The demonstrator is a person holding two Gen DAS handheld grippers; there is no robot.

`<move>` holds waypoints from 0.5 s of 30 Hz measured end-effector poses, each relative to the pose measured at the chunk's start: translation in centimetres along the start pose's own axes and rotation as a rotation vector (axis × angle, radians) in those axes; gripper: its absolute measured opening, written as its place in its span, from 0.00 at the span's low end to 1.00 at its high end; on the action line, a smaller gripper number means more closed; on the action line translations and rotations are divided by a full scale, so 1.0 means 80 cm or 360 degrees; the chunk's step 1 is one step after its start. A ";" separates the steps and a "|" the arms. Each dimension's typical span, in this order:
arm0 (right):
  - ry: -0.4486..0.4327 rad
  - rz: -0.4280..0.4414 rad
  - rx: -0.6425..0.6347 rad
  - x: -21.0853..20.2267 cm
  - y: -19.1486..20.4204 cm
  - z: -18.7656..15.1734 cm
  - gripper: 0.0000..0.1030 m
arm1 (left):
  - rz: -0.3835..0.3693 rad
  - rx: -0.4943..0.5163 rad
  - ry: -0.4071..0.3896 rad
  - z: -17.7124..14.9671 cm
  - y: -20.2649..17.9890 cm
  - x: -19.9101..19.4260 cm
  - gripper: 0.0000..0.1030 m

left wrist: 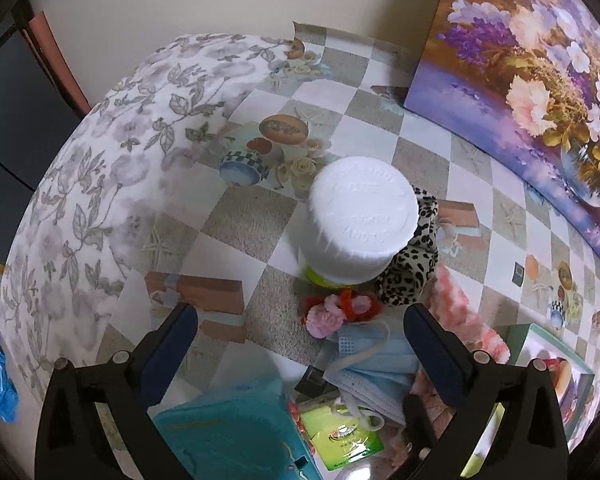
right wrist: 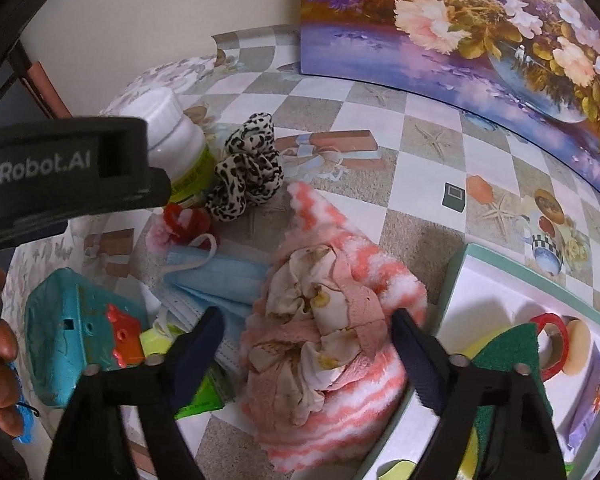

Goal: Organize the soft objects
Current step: 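Grasp the pink-and-white striped towel with the right tool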

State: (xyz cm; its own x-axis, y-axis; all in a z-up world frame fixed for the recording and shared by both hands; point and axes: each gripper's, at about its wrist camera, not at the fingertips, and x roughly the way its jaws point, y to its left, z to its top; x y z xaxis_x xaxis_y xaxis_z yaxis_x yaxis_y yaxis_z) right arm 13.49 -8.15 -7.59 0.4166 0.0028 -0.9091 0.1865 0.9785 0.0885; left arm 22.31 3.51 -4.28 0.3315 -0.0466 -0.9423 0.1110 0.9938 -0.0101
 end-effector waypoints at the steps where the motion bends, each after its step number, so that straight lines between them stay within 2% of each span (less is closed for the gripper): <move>1: 0.0008 -0.0006 0.0003 0.001 -0.001 -0.001 0.71 | -0.0002 0.0001 0.0007 0.000 -0.001 0.001 1.00; 4: 0.0019 -0.0013 0.0018 0.003 -0.005 -0.001 0.57 | -0.0016 0.0006 0.0027 -0.001 -0.003 0.003 1.00; 10: 0.0049 0.0024 0.0057 0.005 -0.011 -0.001 0.36 | -0.0026 0.0013 0.0051 -0.003 -0.006 0.004 1.00; 13: 0.0046 0.0066 0.0084 0.001 -0.015 0.002 0.26 | -0.0033 0.0009 0.0061 -0.002 -0.007 0.003 0.99; 15: 0.0043 0.0092 0.0096 -0.003 -0.018 0.003 0.25 | -0.0033 0.0014 0.0060 -0.002 -0.009 0.003 0.99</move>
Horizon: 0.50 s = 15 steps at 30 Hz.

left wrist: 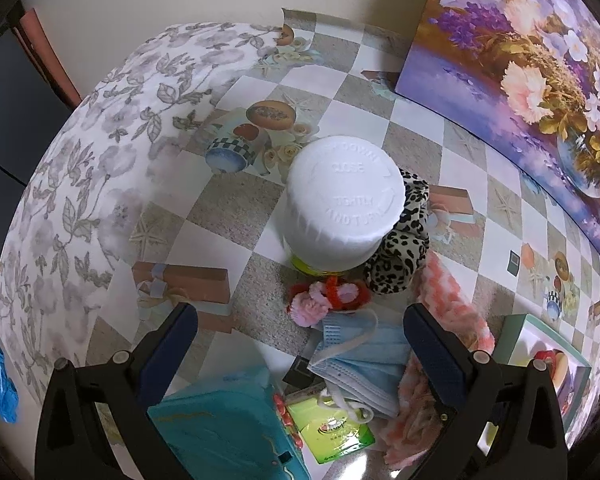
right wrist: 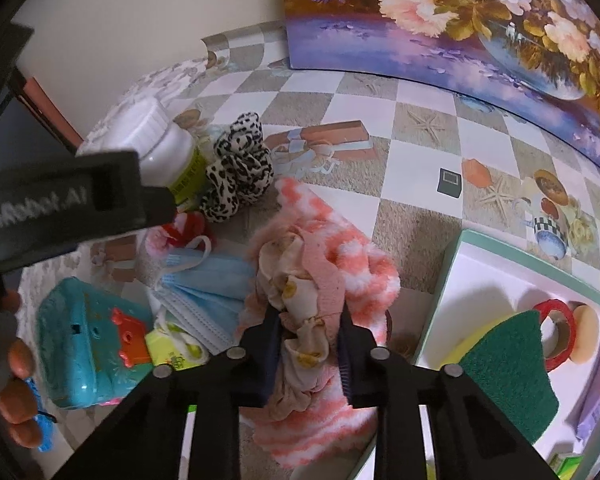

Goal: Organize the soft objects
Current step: 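Grasp the pink-and-white striped towel with the right tool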

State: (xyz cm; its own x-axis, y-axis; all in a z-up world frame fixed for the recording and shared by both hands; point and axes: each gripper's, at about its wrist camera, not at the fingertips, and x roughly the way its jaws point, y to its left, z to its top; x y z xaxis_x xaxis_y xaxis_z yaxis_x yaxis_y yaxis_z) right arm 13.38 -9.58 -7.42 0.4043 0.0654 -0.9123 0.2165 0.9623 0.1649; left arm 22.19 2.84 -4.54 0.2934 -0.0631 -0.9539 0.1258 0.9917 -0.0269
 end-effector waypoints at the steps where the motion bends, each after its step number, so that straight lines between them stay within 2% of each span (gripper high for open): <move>1: -0.0004 0.0007 0.0010 -0.002 -0.002 0.001 0.24 | 0.0001 0.0002 -0.0001 0.000 0.000 0.000 0.99; 6: -0.0026 0.0044 0.0059 -0.012 -0.010 0.004 0.21 | -0.0005 0.0012 -0.0008 0.001 -0.003 -0.004 0.99; 15: -0.0149 0.0117 0.0100 -0.059 -0.021 0.015 0.21 | -0.0026 0.0023 -0.0055 0.001 -0.009 -0.017 0.99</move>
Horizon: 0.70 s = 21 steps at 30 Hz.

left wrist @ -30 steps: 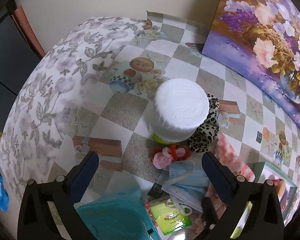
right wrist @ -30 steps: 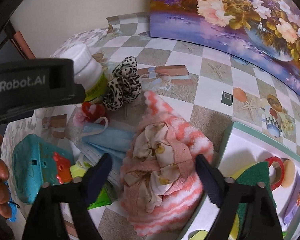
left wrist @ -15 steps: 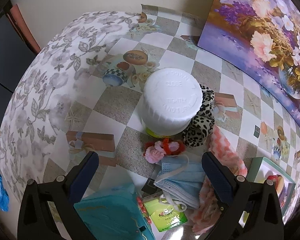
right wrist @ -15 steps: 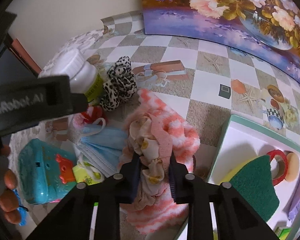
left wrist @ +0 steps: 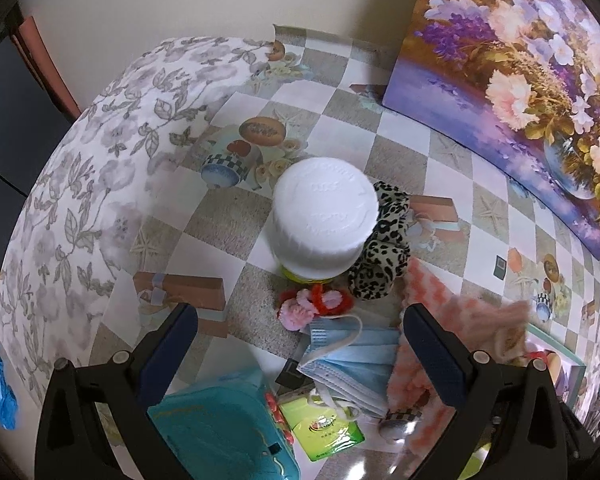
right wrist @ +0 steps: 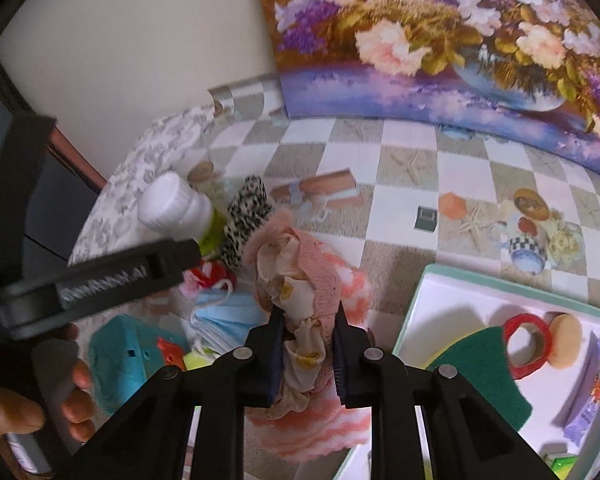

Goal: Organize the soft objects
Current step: 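Grasp the pink-and-white striped towel with the right tool, then lift the striped towel with the right tool toward the tray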

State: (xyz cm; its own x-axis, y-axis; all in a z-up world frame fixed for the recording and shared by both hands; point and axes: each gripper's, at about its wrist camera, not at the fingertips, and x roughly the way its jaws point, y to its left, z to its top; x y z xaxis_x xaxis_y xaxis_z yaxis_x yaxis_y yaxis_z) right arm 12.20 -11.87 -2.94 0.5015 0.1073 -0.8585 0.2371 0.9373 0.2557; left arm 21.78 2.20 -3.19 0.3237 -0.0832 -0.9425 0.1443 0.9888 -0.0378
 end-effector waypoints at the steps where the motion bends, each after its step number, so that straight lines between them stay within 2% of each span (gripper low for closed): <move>1: -0.0014 -0.0002 0.0010 -0.007 -0.002 0.002 0.21 | -0.0003 0.0002 -0.0002 0.000 -0.001 -0.001 0.99; 6: -0.0029 0.0006 0.0038 -0.019 -0.009 0.008 0.21 | -0.0072 -0.0007 0.0012 -0.001 -0.006 -0.003 0.99; 14: 0.0199 0.0016 0.0043 0.030 -0.013 -0.011 0.21 | -0.0088 0.0041 0.0033 -0.005 -0.021 0.001 0.99; 20: 0.0204 0.0004 0.0001 0.028 -0.006 -0.011 0.31 | -0.0087 0.0037 0.0048 -0.007 -0.020 0.006 0.99; 21: 0.0192 -0.0002 0.0002 0.025 -0.007 -0.011 0.36 | -0.0088 0.0034 0.0046 -0.007 -0.020 0.006 0.99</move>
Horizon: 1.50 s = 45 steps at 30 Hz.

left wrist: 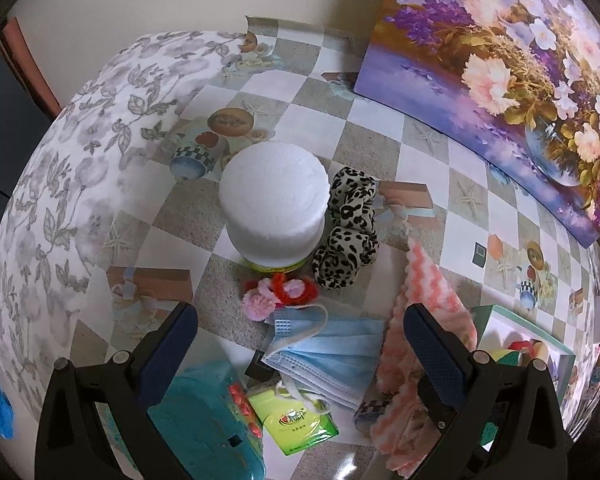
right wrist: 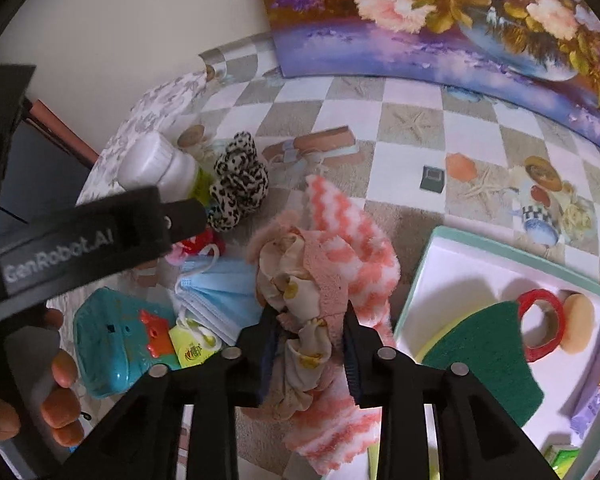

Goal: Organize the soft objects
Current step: 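Lift the striped towel with the right tool toward the tray, then grasp the striped towel with the left tool while the right tool holds it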

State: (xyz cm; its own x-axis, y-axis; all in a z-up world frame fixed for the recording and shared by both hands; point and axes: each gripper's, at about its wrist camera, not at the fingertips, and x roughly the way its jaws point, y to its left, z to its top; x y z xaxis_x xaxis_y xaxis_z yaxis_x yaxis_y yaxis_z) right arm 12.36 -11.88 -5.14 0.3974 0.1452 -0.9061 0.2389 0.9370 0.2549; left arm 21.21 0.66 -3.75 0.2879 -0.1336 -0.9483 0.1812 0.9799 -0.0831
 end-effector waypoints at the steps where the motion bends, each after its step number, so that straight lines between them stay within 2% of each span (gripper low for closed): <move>1: -0.0005 -0.0003 0.0002 -0.002 0.000 0.001 0.42 | -0.0001 -0.0004 -0.0002 0.000 0.001 -0.001 0.99; 7: -0.0027 -0.0016 0.0027 -0.018 -0.005 0.005 0.44 | -0.0016 -0.0002 -0.0003 0.000 0.001 -0.003 0.99; 11: -0.0005 -0.0152 0.0076 -0.025 -0.020 0.006 0.44 | -0.0015 0.0031 0.0008 -0.003 -0.008 -0.002 0.99; 15: 0.0004 -0.0158 0.0150 -0.029 -0.040 0.006 0.44 | -0.0029 0.0133 0.0046 -0.012 -0.031 0.006 0.97; 17: 0.0002 -0.0152 0.0185 -0.031 -0.048 0.006 0.44 | -0.0050 0.0181 0.0075 -0.016 -0.042 0.011 0.88; 20: 0.0016 -0.0147 0.0199 -0.029 -0.055 0.004 0.44 | -0.0083 0.0236 0.0116 -0.022 -0.059 0.021 0.84; 25: 0.0061 -0.0222 0.0208 -0.022 -0.066 0.000 0.44 | -0.0148 0.0256 0.0176 -0.031 -0.075 0.036 0.79; 29: 0.0080 -0.0250 0.0220 -0.021 -0.073 -0.002 0.44 | -0.0210 0.0235 0.0211 -0.034 -0.079 0.045 0.66; 39: 0.0101 -0.0267 0.0219 -0.016 -0.073 -0.004 0.44 | -0.0389 0.0185 0.0288 -0.039 -0.086 0.062 0.40; 42: 0.0103 -0.0270 0.0214 -0.015 -0.073 -0.004 0.44 | -0.0411 0.0179 0.0289 -0.040 -0.087 0.062 0.34; 44: 0.0100 -0.0261 0.0220 -0.016 -0.073 -0.003 0.44 | -0.0416 0.0163 0.0284 -0.040 -0.086 0.063 0.25; 45: 0.0095 -0.0250 0.0226 -0.016 -0.073 -0.003 0.44 | -0.0419 0.0149 0.0279 -0.039 -0.085 0.064 0.23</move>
State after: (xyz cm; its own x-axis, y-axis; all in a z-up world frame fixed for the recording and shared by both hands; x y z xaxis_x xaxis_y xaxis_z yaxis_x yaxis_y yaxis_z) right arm 10.24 -17.46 -5.51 0.2936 0.0236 -0.9556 0.4176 0.8961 0.1504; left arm 18.49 -6.24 -8.96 0.0547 -0.3449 -0.9370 0.3156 0.8963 -0.3115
